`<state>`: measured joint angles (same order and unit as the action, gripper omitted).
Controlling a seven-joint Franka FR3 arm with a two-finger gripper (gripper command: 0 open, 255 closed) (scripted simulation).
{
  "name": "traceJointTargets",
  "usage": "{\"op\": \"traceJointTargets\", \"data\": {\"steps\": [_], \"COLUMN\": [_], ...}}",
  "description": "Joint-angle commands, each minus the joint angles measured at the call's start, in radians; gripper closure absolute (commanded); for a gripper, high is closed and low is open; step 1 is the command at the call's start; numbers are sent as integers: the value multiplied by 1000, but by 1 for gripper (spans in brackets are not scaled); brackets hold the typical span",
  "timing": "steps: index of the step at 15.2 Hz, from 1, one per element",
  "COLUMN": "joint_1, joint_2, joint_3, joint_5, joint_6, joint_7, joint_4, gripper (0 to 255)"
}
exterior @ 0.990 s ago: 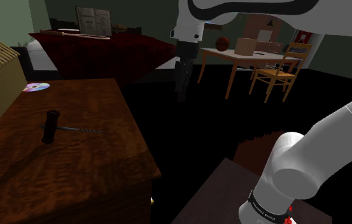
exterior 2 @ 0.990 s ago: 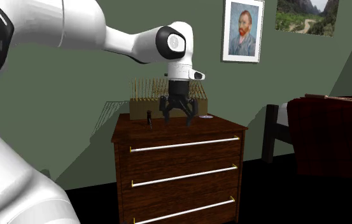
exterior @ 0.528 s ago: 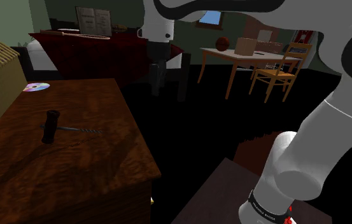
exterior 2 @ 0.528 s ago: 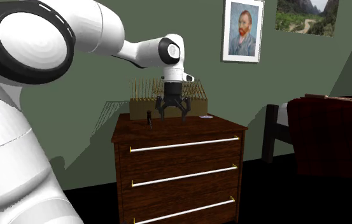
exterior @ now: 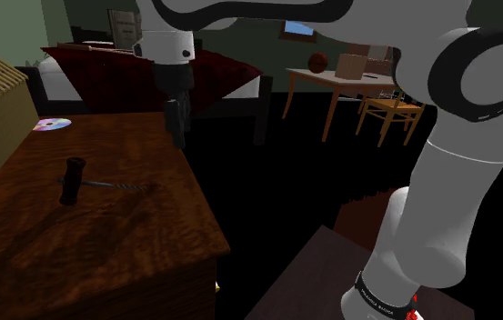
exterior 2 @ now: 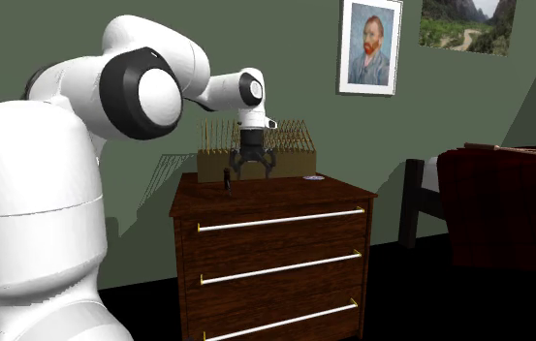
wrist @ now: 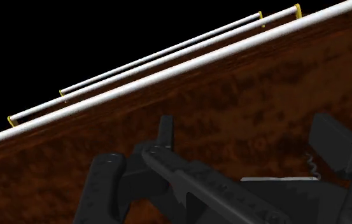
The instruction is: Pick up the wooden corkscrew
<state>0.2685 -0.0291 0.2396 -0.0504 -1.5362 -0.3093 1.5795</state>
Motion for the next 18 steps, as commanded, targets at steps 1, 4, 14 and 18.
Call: {"op": "traceJointTargets", "data": {"steps": [1, 4, 14, 18], "joint_1": [28, 76, 210, 199], "joint_2": [-60, -156, -371, -355], "joint_3": [26, 62, 125, 125], "joint_5": [-26, -70, -182, -177], "joint_6": [20, 52, 101, 38], "joint_7": [-9, -23, -64, -59], "joint_4": [-69, -178, -391, -311], "gripper": [0, 0, 0, 0]}}
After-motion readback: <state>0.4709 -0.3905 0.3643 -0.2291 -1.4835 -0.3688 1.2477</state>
